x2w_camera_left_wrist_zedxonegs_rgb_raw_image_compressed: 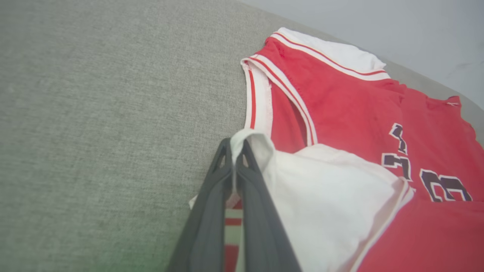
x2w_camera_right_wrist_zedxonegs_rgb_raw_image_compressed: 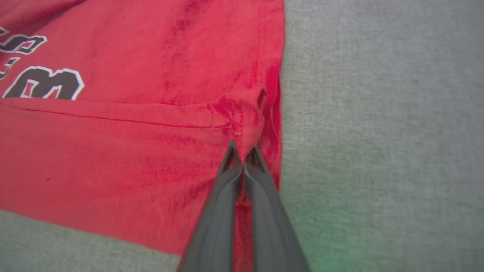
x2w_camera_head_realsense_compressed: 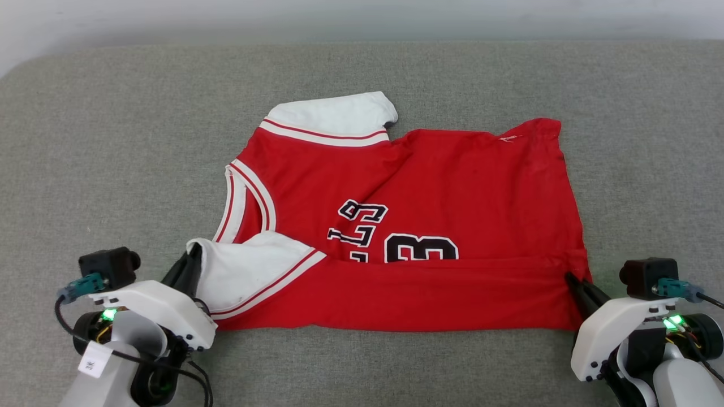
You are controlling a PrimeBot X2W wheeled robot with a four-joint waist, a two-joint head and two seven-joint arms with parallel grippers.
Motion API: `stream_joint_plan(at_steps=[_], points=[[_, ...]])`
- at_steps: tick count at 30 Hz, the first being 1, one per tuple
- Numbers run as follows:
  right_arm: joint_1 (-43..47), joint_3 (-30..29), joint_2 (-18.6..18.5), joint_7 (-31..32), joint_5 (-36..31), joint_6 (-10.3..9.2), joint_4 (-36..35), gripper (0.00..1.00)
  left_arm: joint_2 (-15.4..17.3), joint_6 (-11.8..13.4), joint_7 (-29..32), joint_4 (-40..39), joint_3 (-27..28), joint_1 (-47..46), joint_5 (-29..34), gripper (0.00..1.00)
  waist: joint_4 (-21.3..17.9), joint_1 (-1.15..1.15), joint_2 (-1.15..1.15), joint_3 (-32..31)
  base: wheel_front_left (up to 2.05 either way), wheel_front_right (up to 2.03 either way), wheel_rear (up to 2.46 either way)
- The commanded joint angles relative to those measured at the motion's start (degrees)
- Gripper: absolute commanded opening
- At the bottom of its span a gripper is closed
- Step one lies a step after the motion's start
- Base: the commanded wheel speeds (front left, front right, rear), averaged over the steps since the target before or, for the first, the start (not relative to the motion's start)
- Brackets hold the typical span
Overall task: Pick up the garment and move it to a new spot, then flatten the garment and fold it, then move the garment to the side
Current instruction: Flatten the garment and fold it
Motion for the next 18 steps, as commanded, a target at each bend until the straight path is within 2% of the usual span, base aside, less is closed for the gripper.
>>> stream_joint_plan(at_steps=[1, 3, 5, 6, 8, 9, 10, 11, 12, 15, 16, 17, 18], points=[[-1.2, 0.3, -0.2, -0.9, 0.4, -0.08, 1.5, 0.0, -0.2, -0.7, 0.1, 1.4, -0.5, -1.1, -0.1, 0.0, 0.1, -0.01, 0.0, 0.2, 0.0, 0.0, 0.0], [-1.9, 0.6, -0.6, -2.2, 0.0, -0.09, 4.2, 0.0, -0.9, -1.8, 0.7, 4.3, -1.5, -2.1, -0.1, 0.0, 0.2, -0.01, 0.0, 0.3, 0.0, 0.0, 0.0], [-2.4, 1.0, -0.5, -3.2, 0.5, -0.09, 6.7, 0.11, -1.6, -2.8, 1.4, 6.8, -2.5, -3.1, -0.3, 0.0, 0.3, -0.01, 0.0, 0.3, 0.0, 0.0, 0.0], [-2.7, 1.1, -0.5, -3.9, 0.6, -0.09, 7.7, 0.22, -1.8, -3.3, 1.8, 7.9, -3.0, -3.4, -0.5, 0.0, 0.4, -0.01, 0.0, 0.2, 0.0, 0.0, 0.0], [-3.1, 1.4, -0.4, -4.8, 0.9, -0.09, 9.4, 0.49, -2.0, -4.1, 1.4, 9.6, -3.4, -4.1, -0.5, 0.0, 0.4, -0.01, 0.0, 0.0, 0.0, 0.0, 0.0], [-3.1, 1.7, -0.4, -5.4, 1.1, -0.09, 10.0, 1.0, -2.1, -4.5, 1.1, 10.2, -3.7, -4.4, -0.3, 0.02, 0.4, -0.01, 0.0, -0.2, 0.0, 0.0, 0.0], [-3.2, 2.3, -0.4, -6.6, 1.5, -0.09, 10.2, 1.0, -2.2, -4.7, 0.7, 10.9, -3.8, -4.4, -0.4, 0.22, 0.3, -0.01, 0.0, -0.5, 0.0, 0.0, 0.0], [-3.3, 2.5, -0.5, -8.3, 1.7, -0.09, 10.1, 1.0, -2.3, -4.9, 0.3, 11.6, -3.8, -4.5, -0.7, 0.49, 0.3, -0.01, 0.0, -0.9, 0.0, 0.0, 0.0], [-3.3, 2.6, -0.7, -9.8, 1.8, -0.1, 10.2, 1.0, -2.2, -4.9, -0.3, 12.2, -3.6, -4.7, -0.7, 1.0, 0.2, -0.01, 0.0, -1.3, 0.0, 0.0, 0.0], [-2.7, 2.0, -0.4, -15.9, 2.6, -0.08, 9.1, 1.0, -2.0, -4.9, -1.8, 13.5, -2.8, -4.7, -0.9, 1.0, 0.0, -0.01, 0.0, -2.9, 0.0, 0.0, 0.0], [-2.7, 2.0, -0.4, -15.9, 2.6, -0.08, 9.1, 1.0, -2.0, -4.9, -1.8, 13.5, -2.8, -4.7, -0.9, 1.0, 0.0, -0.01, 0.0, -2.9, 0.0, 0.0, 0.0], [-1.9, 1.6, 0.0, -19.1, 2.9, -0.08, 8.5, 1.0, -1.5, -4.4, -2.6, 14.1, -2.5, -4.3, -0.8, 1.0, -0.3, -0.01, 0.0, -4.1, 0.0, 0.0, 0.0], [-1.9, 1.6, 0.0, -19.1, 2.9, -0.08, 8.5, 1.0, -1.5, -4.4, -2.6, 14.1, -2.5, -4.3, -0.8, 1.0, -0.3, -0.01, 0.0, -4.1, 0.0, 0.0, 0.0]])
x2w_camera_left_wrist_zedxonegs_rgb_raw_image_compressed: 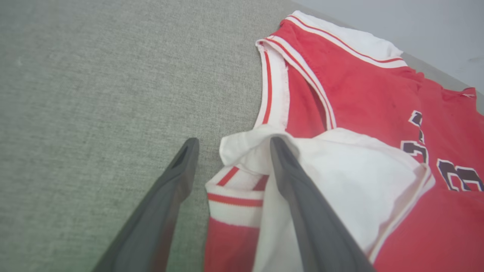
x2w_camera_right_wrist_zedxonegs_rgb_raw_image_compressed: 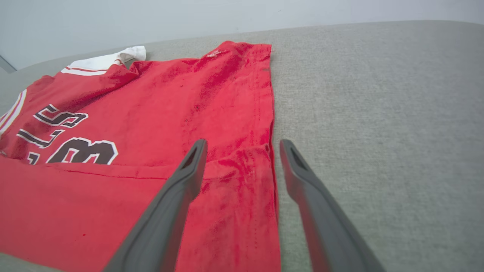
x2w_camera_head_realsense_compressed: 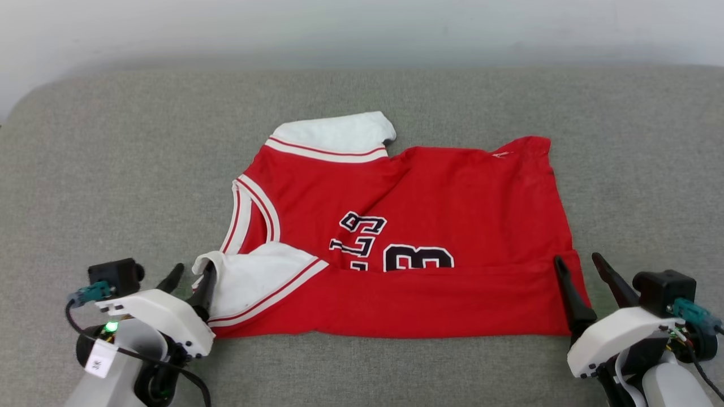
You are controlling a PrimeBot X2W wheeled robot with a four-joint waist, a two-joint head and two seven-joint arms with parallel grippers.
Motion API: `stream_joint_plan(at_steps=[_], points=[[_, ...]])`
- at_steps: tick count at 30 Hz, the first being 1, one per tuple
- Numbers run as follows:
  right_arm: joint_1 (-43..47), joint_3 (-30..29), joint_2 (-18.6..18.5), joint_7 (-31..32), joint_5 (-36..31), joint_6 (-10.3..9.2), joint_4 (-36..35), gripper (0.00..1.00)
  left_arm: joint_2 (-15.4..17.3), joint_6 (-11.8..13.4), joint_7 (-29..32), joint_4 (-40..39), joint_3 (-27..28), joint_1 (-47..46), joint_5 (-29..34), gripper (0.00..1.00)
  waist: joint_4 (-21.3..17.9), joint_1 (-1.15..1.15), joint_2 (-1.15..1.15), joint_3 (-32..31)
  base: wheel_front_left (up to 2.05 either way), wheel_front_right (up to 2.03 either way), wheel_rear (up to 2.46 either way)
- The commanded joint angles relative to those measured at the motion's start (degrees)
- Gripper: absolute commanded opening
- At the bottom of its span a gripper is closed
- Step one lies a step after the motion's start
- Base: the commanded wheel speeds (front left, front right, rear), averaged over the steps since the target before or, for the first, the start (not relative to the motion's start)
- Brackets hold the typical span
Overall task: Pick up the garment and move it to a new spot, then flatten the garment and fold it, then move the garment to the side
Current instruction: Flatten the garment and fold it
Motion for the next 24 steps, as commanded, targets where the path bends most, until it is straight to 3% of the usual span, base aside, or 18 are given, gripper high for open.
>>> stream_joint_plan(at_steps=[1, 10, 13, 19, 24], points=[[0.8, -0.1, 0.2, -0.3, 0.1, -0.07, -0.1, 1.0, 0.4, 0.2, -0.4, -0.1, 0.3, 0.2, 0.2, 1.0, -0.3, -0.01, 0.0, -1.1, 0.0, 0.0, 0.0], [5.7, -2.2, 2.2, -1.7, -0.9, -0.07, -6.2, 1.0, 6.0, -0.2, 5.1, -3.3, 0.7, 1.6, -0.9, 1.0, -0.7, -0.01, 0.0, -6.5, 0.0, 0.0, 0.0], [7.6, -2.7, 2.8, -0.5, -0.9, -0.07, -8.5, 1.0, 8.4, 0.2, 11.0, -6.3, 0.1, 1.8, -1.9, 1.0, -0.8, -0.01, 0.0, -7.6, 0.0, 0.0, 0.0], [9.7, -3.5, 3.8, 1.8, -1.2, -0.06, -12.1, 1.0, 13.1, 1.2, 28.5, -15.2, -1.3, 3.6, -7.4, 1.0, -1.0, -0.01, 0.0, -8.3, 0.0, 0.0, 0.0], [10.2, -3.5, 4.5, 3.1, -1.0, -0.06, -14.5, 1.0, 15.7, 4.5, 38.7, -22.0, -1.2, 5.3, -11.8, 1.0, -2.0, -0.01, 0.0, -6.9, 0.0, 0.0, 0.0]])
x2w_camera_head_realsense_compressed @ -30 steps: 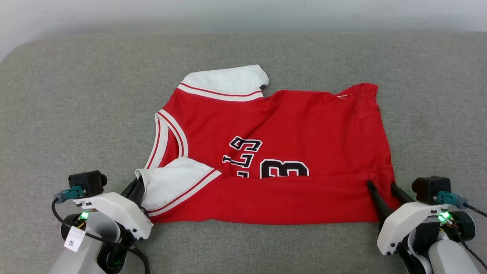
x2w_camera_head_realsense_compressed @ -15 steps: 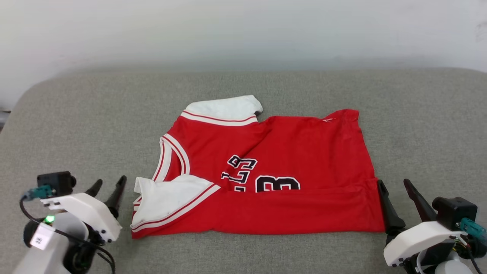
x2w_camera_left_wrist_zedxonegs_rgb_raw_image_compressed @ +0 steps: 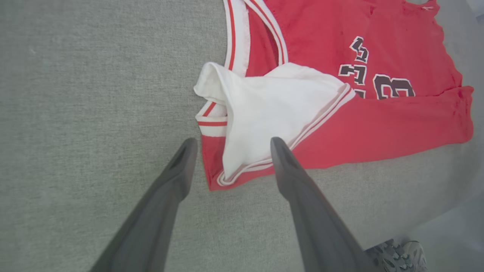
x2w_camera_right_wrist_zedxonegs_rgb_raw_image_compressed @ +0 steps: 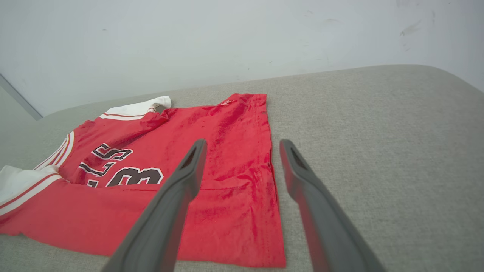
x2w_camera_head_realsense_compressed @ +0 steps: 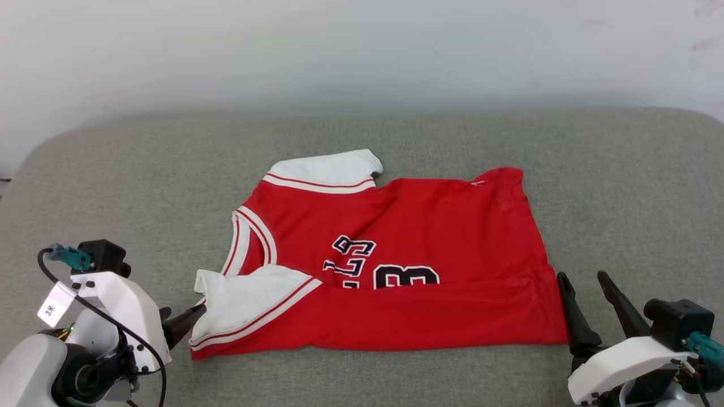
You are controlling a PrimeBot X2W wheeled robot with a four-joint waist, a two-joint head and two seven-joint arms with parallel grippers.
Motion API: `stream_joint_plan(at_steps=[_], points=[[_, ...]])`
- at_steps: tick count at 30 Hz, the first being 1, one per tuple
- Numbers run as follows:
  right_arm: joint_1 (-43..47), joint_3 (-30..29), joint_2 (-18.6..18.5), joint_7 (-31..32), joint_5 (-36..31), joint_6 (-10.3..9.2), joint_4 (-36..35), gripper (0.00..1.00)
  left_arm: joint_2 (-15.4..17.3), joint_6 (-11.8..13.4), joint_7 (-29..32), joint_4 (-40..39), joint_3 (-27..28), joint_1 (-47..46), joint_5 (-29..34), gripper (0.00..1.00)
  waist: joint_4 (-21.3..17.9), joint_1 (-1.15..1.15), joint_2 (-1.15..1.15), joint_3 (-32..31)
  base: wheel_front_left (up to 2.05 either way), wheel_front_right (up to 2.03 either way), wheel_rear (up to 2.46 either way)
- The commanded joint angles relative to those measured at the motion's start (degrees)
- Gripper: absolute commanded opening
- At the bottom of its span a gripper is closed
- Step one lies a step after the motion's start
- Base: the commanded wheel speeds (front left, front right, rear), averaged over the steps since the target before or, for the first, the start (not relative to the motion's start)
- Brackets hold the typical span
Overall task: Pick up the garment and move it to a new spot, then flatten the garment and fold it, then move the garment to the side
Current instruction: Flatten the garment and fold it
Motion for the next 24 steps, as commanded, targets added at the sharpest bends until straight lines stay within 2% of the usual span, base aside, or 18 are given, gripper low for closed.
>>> stream_joint_plan(at_steps=[1, 6, 13, 16, 17, 18, 19, 22, 24], points=[[0.2, 0.0, 0.3, 0.0, -0.1, -0.06, -0.5, 1.0, 0.3, 0.5, 0.6, -0.4, 0.0, 0.5, -0.2, 1.0, -0.5, 0.0, 0.0, 0.9, 0.0, 0.0, 0.0], [-1.5, 0.3, 0.7, 0.5, 0.4, -0.06, -1.6, 1.0, 0.0, 2.9, 3.6, -1.6, 0.0, 0.7, -1.8, 1.0, -1.9, 0.0, 0.0, 4.2, 0.0, 0.0, 0.0], [-3.8, 1.0, 1.1, 0.6, 2.3, -0.06, -0.8, 1.0, -1.6, 5.1, 6.5, 3.6, -2.1, -0.5, -1.4, 1.0, -3.7, 0.0, 0.0, 8.1, 0.0, 0.0, 0.0], [-4.3, 1.1, 1.1, 0.6, 2.8, -0.06, -0.3, 1.0, -3.1, 4.9, 7.9, 5.7, -3.7, -0.3, -1.8, 1.0, -4.3, 0.0, 0.0, 9.0, 0.0, 0.0, 0.0], [-4.4, 1.0, 1.1, 0.7, 3.1, -0.06, -0.2, 1.0, -3.9, 4.4, 8.4, 6.1, -4.2, -0.1, -2.5, 0.91, -4.4, 0.0, 0.0, 9.1, 0.0, 0.0, 0.0], [-4.6, 1.0, 1.2, 1.0, 3.3, -0.06, 0.0, 1.0, -4.7, 3.8, 8.9, 6.5, -4.6, 0.1, -2.9, 0.41, -4.4, 0.0, 0.0, 9.3, 0.0, 0.0, 0.0], [-4.8, 0.9, 1.2, 1.1, 3.6, -0.06, 0.0, 1.0, -5.4, 3.5, 9.3, 6.8, -4.9, 0.3, -3.4, 0.0, -4.4, 0.0, 0.0, 9.3, 0.0, 0.0, 0.0], [-5.1, 0.4, 0.2, 2.8, 5.0, -0.06, 0.3, 1.0, -6.3, 2.4, 9.1, 7.4, -5.3, 0.4, -3.9, 0.0, -4.2, 0.0, 0.0, 9.2, 0.0, 0.0, 0.0], [-5.0, -0.1, -0.5, 4.5, 6.1, -0.06, -0.1, 1.0, -5.6, 1.7, 8.0, 7.6, -5.0, 0.0, -3.3, 0.0, -3.9, 0.0, 0.0, 8.9, 0.0, 0.0, 0.0]])
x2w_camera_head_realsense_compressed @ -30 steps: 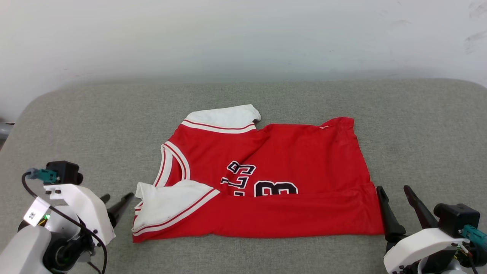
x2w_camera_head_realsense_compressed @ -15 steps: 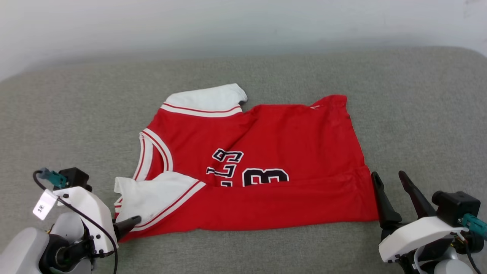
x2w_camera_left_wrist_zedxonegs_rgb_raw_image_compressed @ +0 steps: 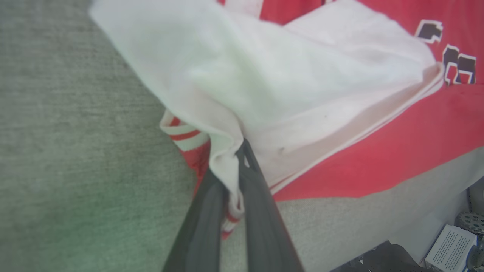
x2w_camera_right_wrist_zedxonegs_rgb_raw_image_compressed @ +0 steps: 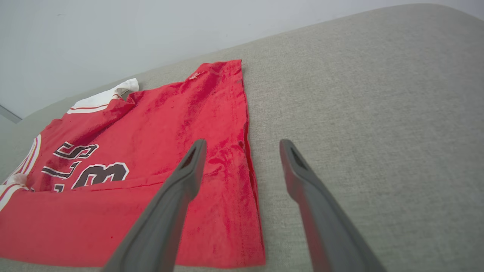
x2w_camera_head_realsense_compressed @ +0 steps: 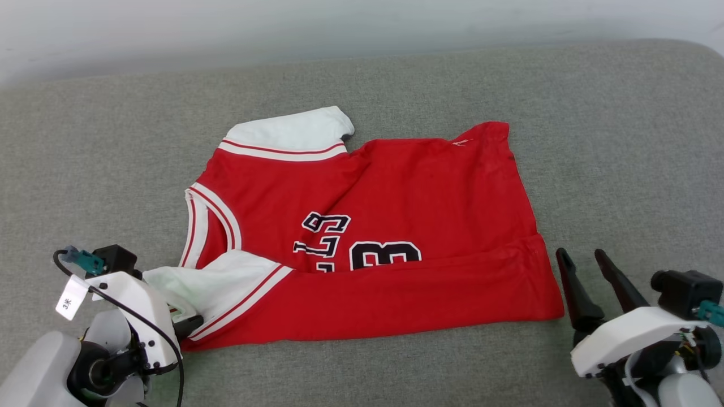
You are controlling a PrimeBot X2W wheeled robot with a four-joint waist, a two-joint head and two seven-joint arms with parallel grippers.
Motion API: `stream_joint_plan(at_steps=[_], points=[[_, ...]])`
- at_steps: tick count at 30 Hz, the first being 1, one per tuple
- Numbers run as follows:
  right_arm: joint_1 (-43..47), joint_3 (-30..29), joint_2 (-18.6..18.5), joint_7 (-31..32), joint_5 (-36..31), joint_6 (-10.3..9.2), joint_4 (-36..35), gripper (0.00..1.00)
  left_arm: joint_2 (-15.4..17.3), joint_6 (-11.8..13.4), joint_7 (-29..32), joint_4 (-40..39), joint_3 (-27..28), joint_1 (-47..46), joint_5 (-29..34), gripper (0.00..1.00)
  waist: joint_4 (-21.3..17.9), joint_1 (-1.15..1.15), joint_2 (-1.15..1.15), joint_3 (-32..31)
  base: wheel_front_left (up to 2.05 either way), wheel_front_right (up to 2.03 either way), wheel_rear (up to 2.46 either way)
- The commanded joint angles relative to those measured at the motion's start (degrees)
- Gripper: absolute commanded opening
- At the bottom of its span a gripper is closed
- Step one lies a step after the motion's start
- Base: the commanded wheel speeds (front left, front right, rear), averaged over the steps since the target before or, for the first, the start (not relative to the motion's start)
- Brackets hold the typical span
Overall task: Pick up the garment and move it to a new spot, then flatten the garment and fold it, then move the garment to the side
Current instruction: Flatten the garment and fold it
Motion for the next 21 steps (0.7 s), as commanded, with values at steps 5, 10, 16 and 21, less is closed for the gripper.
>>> stream_joint_plan(at_steps=[5, 10, 16, 21], points=[[-0.4, -2.3, -3.1, 9.4, 2.3, -0.05, -0.8, 1.0, -1.0, -1.1, -3.0, -0.3, -0.8, 0.8, 1.8, 0.0, 1.0, 0.01, 0.0, -1.2, 0.0, 0.0, 0.0], [-1.1, -3.6, -5.7, 23.9, 2.7, -0.05, -1.9, 1.0, 1.5, -0.1, -5.6, -5.4, 0.8, 0.5, 3.5, 0.0, 1.9, 0.01, 0.0, -2.0, 0.0, 0.0, 0.0], [-3.1, -1.5, -7.5, 35.7, 2.9, -0.05, -4.4, 1.0, 3.2, 2.1, -6.0, -12.4, 1.8, 1.1, 4.6, 0.0, 3.0, 0.01, 0.0, -0.9, 0.0, 0.0, 0.0], [-6.1, 1.5, -7.5, 38.6, 3.4, -0.05, -0.5, 1.0, 3.4, 3.4, -5.9, -15.9, 1.7, 1.5, 5.0, 0.0, 3.8, 0.01, 0.0, 0.4, 0.0, 0.0, 0.0]])
